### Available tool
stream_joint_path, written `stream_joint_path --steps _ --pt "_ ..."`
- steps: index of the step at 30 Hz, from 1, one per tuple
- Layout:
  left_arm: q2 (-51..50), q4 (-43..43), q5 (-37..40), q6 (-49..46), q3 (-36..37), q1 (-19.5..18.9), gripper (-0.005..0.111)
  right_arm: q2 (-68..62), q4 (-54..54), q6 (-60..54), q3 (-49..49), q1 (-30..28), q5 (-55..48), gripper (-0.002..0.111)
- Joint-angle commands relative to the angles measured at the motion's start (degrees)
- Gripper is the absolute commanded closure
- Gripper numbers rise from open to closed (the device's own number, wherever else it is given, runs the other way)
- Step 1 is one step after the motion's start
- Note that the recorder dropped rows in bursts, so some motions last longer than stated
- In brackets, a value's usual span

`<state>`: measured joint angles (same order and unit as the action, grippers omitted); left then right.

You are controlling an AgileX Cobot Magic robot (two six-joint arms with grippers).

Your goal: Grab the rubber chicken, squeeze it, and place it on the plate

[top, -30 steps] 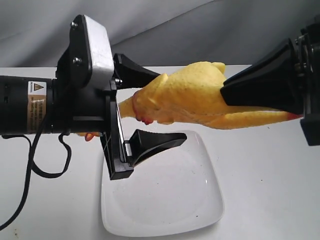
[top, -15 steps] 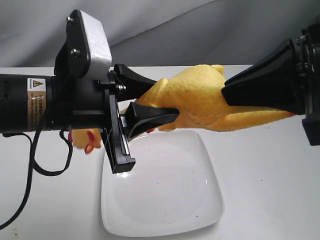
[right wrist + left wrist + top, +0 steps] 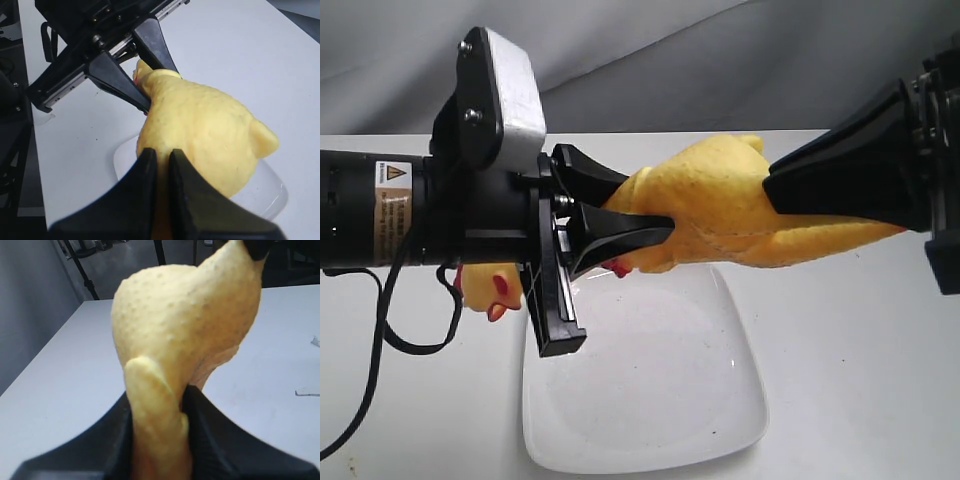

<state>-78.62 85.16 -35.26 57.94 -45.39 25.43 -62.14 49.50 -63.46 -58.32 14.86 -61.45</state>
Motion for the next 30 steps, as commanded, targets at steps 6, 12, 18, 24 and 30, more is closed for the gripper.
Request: stream_joint_path --steps 6,12,18,24,30 --pt "0.0 0.2 -4.8 2.9 -0.2 0.3 0.018 0.5 2.1 -0.4 -0.2 0.0 0.8 0.108" --pt "5.4 -0.3 1.7 5.6 -0.2 0.3 0.024 0.5 1.9 -0.5 -0.2 0.0 1.2 0.108" --pt "20.7 -0.3 3.5 5.7 -0.2 0.3 0.045 -0.3 0.7 -0.5 0.2 0.0 5.9 0.108" --pt "35.8 -0.7 7.8 10.9 -0.2 0.3 0.062 -5.4 4.3 -6.1 3.9 0.0 10.1 0.108" --pt "45.1 -0.1 9.8 11.0 -0.2 0.2 0.103 -8.9 12.4 -14.6 4.2 1.7 13.7 0.108"
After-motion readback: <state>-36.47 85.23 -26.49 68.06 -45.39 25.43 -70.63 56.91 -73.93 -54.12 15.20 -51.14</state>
